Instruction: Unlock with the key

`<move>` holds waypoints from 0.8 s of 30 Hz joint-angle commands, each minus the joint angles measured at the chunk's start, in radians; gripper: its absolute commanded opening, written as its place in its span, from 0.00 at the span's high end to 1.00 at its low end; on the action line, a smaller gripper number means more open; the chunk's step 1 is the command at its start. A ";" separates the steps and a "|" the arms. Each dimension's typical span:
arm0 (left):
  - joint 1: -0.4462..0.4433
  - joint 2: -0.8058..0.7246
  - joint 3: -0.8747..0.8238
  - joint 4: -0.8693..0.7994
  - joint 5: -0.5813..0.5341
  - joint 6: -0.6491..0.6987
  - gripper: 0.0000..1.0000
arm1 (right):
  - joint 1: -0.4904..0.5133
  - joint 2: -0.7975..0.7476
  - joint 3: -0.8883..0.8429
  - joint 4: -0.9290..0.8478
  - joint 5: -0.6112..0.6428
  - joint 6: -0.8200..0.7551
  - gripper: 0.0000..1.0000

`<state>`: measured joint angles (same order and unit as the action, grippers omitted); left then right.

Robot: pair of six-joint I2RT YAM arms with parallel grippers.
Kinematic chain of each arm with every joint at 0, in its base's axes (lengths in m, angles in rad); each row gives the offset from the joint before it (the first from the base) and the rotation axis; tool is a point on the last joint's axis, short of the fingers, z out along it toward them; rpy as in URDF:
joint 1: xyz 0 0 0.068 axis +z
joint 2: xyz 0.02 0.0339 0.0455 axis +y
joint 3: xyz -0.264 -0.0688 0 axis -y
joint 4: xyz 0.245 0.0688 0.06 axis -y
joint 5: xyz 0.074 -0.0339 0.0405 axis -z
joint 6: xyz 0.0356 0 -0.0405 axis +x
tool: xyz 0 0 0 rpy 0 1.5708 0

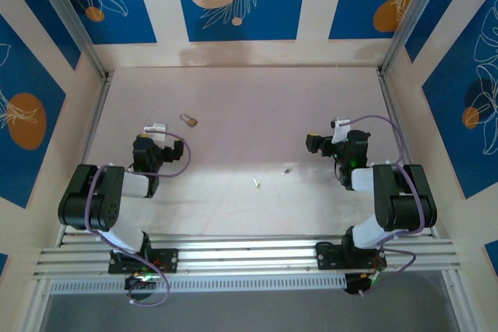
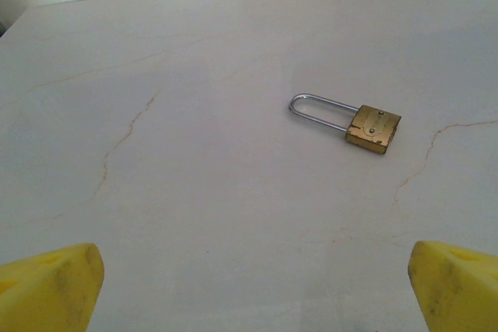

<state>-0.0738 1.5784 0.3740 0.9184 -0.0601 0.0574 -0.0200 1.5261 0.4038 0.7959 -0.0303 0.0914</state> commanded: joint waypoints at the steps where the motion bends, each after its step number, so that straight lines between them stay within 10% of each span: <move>1: 0.007 -0.016 0.004 0.007 0.016 -0.008 0.00 | 0.001 -0.003 0.014 0.007 0.008 -0.010 0.01; 24: 0.007 -0.017 0.003 0.008 0.017 -0.008 0.00 | -0.006 -0.003 0.017 0.004 0.021 0.003 0.01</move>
<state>-0.0738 1.5784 0.3740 0.9184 -0.0593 0.0574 -0.0219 1.5261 0.4038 0.7959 -0.0265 0.0921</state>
